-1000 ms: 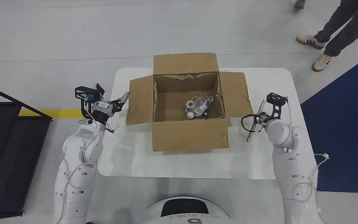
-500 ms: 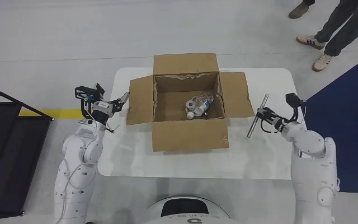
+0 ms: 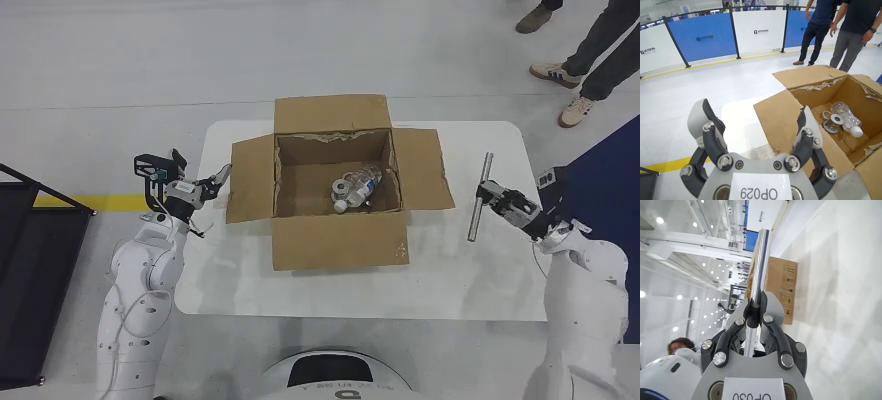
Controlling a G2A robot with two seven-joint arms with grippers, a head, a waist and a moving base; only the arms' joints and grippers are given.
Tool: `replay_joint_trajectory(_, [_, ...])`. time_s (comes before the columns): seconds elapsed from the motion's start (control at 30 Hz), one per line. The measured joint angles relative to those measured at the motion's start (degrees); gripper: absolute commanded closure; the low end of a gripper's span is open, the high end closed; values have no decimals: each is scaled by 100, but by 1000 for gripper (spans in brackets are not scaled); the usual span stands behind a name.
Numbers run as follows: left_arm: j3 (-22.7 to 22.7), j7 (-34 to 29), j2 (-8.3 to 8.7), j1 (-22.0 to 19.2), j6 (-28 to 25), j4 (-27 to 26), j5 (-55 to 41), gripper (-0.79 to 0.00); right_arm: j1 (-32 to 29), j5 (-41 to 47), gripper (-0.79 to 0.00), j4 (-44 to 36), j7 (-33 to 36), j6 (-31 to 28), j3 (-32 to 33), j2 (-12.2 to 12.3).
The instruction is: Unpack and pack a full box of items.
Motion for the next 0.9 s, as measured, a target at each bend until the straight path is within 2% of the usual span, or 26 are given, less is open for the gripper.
replay_joint_trajectory(0.3, [0, 0, 0, 0, 0, 0, 0, -785, 92, 1478, 0, 268, 635, 634, -328, 203])
replay_joint_trajectory(0.5, [0, 0, 0, 0, 0, 0, 0, -785, 63, 1619, 0, 81, 611, 610, -621, 275])
replay_joint_trajectory(0.9, [0, 0, 0, 0, 0, 0, 0, -785, 59, 1608, 0, 69, 609, 608, -628, 277])
